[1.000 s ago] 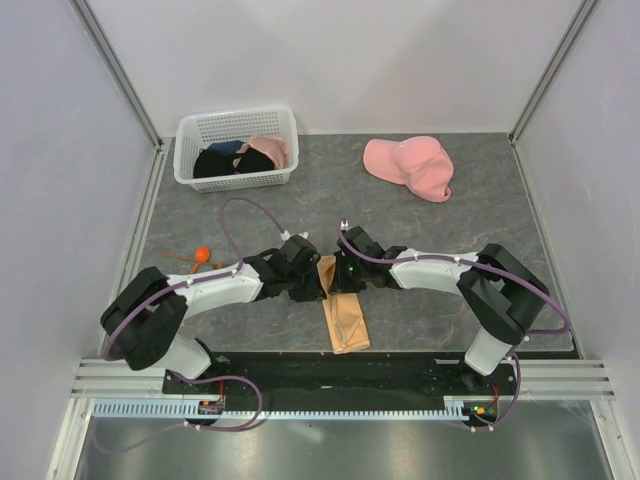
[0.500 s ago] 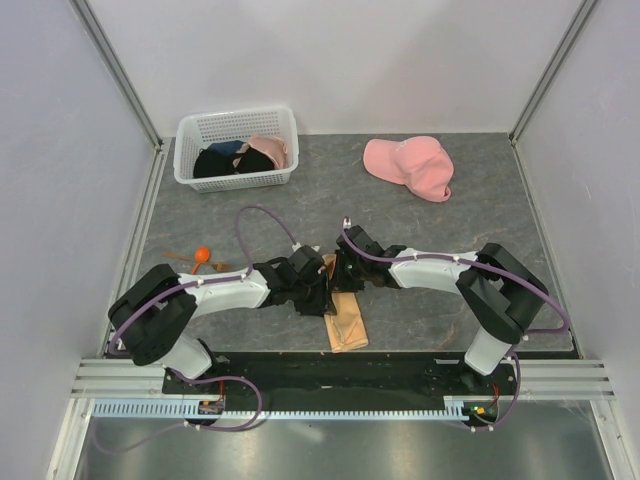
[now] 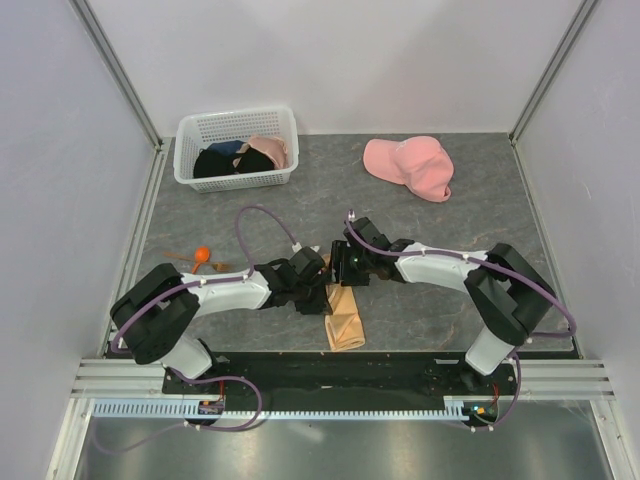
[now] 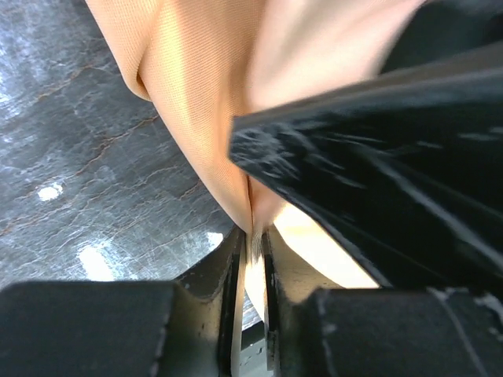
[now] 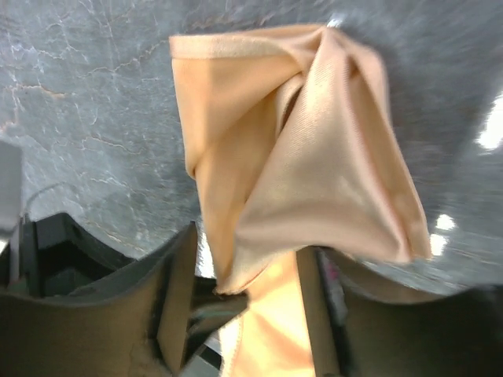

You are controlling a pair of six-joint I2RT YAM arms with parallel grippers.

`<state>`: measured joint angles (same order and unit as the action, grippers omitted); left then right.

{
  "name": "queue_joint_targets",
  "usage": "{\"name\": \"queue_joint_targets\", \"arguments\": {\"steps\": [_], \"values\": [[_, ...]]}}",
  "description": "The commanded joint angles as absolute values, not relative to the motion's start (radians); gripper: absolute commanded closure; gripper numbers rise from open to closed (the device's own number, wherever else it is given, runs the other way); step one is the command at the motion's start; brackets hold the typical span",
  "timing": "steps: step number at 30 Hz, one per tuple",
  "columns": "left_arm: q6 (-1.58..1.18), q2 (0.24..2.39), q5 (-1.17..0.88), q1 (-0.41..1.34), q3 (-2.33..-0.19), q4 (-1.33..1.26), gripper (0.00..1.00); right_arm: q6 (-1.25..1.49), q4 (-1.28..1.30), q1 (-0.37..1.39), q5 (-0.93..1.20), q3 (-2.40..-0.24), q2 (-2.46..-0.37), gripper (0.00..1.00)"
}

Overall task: Fold the napkin into a case and place the utensils inside
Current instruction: Pick up the top corner of the smaller rectangle folded napkin from the center of the board.

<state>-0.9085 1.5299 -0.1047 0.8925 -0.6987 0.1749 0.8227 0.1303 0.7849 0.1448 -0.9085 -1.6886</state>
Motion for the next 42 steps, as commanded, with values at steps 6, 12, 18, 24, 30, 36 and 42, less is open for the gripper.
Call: {"name": "queue_joint_targets", "arguments": {"steps": [6,12,18,24,30,36,42], "values": [[-0.925,1.529,-0.089,0.894,-0.663,0.163,0.82,0.658,0.187,0.727,0.153,-0.936,-1.58,0.19],[-0.923,1.523,-0.091,0.894,-0.663,0.166,0.83,0.68,0.184,0.707,0.172,-0.91,-1.576,0.05],[-0.923,1.528,-0.092,0.896,-0.661,0.166,0.83,0.698,0.175,0.643,0.202,-0.838,-1.503,0.02],[-0.92,1.531,-0.092,0.896,-0.666,0.166,0.83,0.725,0.083,0.592,0.29,-0.747,-1.48,0.02],[-0.917,1.542,-0.101,0.894,-0.672,0.166,0.84,0.744,-0.098,0.566,0.342,-0.684,-1.512,0.09],[-0.919,1.532,-0.101,0.896,-0.666,0.169,0.84,0.758,-0.262,0.529,0.403,-0.637,-1.542,0.22],[-0.919,1.531,-0.101,0.896,-0.666,0.167,0.85,0.761,-0.334,0.511,0.43,-0.62,-1.582,0.24]]}}
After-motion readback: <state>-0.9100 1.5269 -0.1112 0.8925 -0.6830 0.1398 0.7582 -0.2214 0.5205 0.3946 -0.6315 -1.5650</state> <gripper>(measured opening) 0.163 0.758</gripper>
